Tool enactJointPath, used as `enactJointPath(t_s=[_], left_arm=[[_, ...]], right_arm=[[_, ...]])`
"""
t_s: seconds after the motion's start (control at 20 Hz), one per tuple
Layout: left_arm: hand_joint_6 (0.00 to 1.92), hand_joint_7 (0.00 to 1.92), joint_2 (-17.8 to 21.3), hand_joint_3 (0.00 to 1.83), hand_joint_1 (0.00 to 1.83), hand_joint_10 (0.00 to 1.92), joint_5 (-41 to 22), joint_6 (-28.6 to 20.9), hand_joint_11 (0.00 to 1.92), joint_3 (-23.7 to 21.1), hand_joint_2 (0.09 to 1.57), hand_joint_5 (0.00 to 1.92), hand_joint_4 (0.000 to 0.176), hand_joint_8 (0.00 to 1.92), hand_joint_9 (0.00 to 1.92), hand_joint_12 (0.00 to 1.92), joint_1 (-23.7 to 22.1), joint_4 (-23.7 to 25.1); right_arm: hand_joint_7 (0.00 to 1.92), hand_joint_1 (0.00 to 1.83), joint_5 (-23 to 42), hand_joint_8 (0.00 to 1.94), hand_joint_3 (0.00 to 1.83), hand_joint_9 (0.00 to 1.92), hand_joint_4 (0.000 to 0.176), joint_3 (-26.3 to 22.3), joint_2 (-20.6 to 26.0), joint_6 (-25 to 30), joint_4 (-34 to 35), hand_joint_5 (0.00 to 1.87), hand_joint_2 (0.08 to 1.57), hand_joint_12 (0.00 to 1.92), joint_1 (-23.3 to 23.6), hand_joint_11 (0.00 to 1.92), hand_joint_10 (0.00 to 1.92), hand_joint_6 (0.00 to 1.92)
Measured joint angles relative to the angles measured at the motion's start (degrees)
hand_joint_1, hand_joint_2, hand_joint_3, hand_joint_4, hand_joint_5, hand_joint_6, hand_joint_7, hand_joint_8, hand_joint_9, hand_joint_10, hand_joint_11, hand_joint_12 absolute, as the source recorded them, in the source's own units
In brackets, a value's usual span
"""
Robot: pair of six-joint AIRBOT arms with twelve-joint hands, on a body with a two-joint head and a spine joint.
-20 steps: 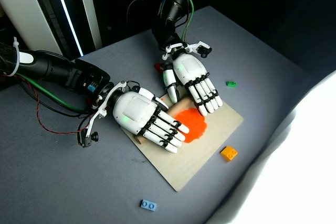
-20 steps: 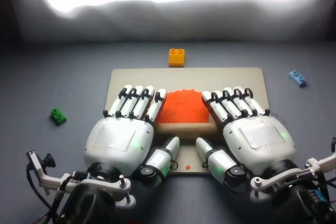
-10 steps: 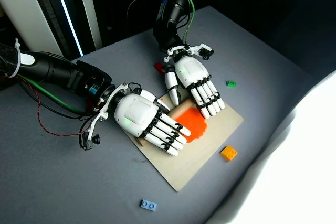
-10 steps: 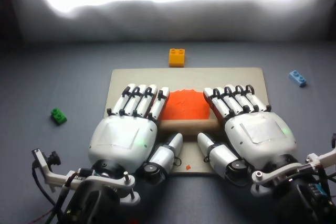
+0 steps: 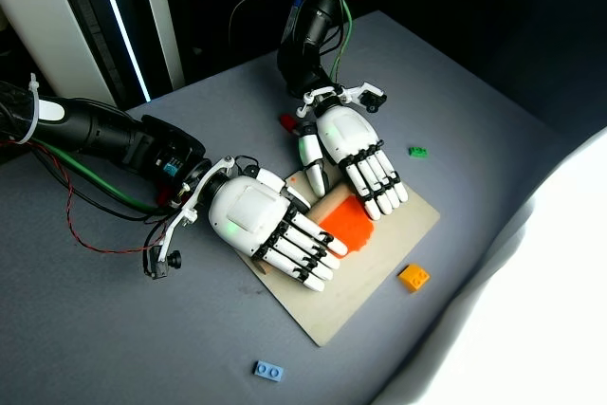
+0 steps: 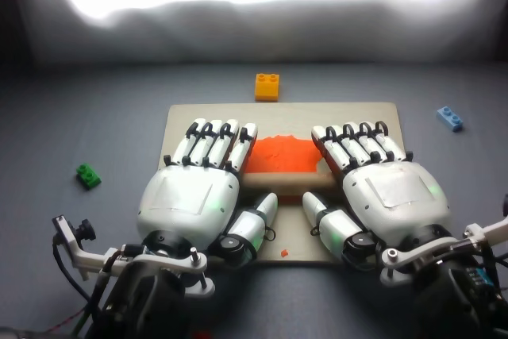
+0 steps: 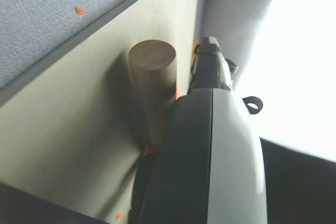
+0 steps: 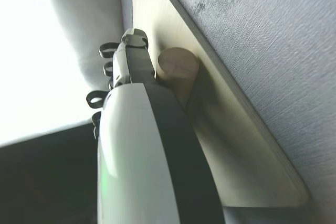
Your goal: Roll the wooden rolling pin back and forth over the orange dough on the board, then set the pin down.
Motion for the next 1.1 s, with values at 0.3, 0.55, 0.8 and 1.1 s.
enactJointPath(t_s=[0.3, 0.55, 0.8, 1.1], left_arm=[[0.00, 0.00, -0.7, 0.00, 0.00, 0.00, 1.2, -0.2, 0.00, 1.3, 1.52, 0.00, 0.000, 0.00, 0.00, 0.00, -0.9, 0.1], [0.00, 0.00, -0.8, 0.00, 0.00, 0.00, 1.9, -0.7, 0.00, 2.3, 1.53, 0.01, 0.000, 0.00, 0.00, 0.00, -1.3, 0.0], [0.01, 0.00, -0.9, 0.00, 0.00, 0.00, 2.4, -0.9, 0.00, 3.0, 1.52, 0.02, 0.000, 0.00, 0.00, 0.00, -1.7, 0.0], [0.00, 0.00, -1.4, 0.00, 0.00, 0.00, 4.3, -2.3, 0.00, 5.3, 1.52, 0.01, 0.000, 0.00, 0.00, 0.00, -2.7, 0.1]], right_arm=[[0.09, 0.00, -1.1, 0.00, 0.07, 0.05, 0.000, 1.2, 0.0, 0.4, 0.9, 0.06, 1.57, 0.16, 0.7, 0.00, 0.00, 0.00], [0.09, 0.00, -1.6, 0.00, 0.06, 0.04, 0.000, 2.0, 0.0, 0.8, 1.3, 0.06, 1.57, 0.14, 1.0, 0.00, 0.00, 0.00], [0.08, 0.00, -1.7, 0.00, 0.05, 0.03, 0.000, 2.4, 0.0, 0.8, 1.6, 0.06, 1.57, 0.08, 1.3, 0.00, 0.00, 0.01], [0.09, 0.00, -2.2, 0.00, 0.05, 0.05, 0.000, 3.2, -0.2, 0.9, 1.5, 0.07, 1.57, 0.13, 1.7, 0.00, 0.00, 0.00]])
